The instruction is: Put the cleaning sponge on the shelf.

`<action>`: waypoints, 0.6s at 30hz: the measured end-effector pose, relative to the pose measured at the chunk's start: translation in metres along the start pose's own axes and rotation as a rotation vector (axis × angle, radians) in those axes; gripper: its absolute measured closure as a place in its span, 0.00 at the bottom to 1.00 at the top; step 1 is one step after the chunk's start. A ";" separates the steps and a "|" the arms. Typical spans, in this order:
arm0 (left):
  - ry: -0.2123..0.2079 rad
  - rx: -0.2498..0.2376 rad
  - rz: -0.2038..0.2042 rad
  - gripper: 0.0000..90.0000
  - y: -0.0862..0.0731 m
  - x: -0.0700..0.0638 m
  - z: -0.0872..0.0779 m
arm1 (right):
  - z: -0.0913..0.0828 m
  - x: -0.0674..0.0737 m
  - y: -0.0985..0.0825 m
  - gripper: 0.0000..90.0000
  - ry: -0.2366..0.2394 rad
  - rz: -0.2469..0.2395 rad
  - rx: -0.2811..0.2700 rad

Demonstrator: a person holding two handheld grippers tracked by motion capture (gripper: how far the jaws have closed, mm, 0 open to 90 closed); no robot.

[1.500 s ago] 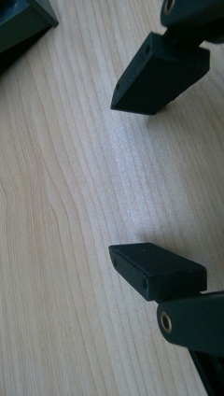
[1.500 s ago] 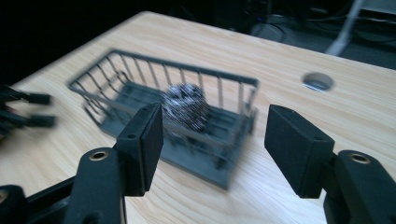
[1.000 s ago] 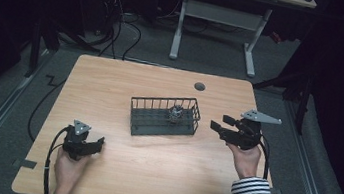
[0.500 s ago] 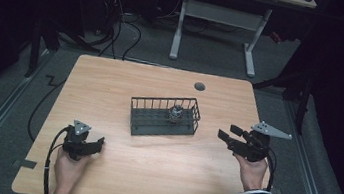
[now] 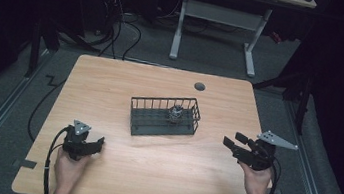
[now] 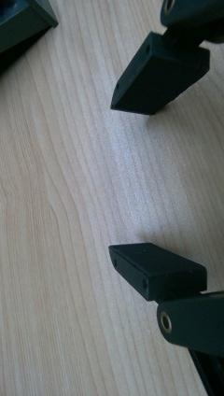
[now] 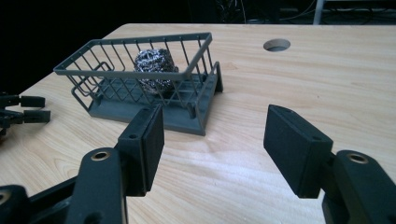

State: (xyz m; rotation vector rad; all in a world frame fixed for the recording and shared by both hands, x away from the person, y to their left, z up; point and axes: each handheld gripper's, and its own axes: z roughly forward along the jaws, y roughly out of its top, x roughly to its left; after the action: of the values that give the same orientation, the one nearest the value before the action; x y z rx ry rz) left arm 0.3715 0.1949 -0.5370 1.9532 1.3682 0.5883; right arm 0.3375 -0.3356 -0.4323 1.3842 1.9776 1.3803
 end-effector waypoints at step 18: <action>0.000 0.000 -0.001 0.29 0.000 0.000 0.000 | 0.013 -0.003 -0.030 0.43 -0.012 0.020 0.061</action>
State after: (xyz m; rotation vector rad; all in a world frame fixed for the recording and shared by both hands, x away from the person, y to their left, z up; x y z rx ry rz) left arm 0.3715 0.1950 -0.5370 1.9528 1.3686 0.5876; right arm 0.3332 -0.3329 -0.4650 1.4402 2.0193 1.3270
